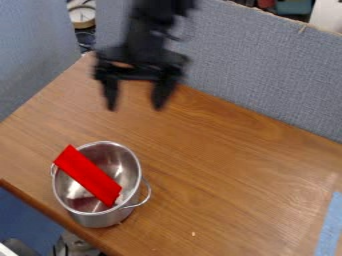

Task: Put the red object in the metal pot

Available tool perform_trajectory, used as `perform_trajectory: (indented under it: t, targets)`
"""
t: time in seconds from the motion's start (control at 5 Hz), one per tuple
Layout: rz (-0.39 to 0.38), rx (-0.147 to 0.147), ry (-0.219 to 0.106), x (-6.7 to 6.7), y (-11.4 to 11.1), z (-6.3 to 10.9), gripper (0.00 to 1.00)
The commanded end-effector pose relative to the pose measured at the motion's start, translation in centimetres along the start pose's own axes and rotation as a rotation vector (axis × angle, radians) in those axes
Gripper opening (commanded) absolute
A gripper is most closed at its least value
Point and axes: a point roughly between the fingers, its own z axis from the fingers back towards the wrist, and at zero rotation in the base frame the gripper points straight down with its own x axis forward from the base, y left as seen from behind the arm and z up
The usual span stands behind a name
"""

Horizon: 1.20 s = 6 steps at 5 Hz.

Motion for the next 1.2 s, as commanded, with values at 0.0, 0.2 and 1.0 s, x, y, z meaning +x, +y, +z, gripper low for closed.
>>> perform_trajectory:
  t: [0.0,0.2,1.0]
  targets:
    - [-0.154,-0.008,-0.076,-3.1,2.4,-0.3,1.00]
    - [-0.277,-0.032,-0.080,-7.0,2.7,-0.8,1.00]
    - [-0.257,-0.163,0.030,9.0,7.1,-9.3,1.00]
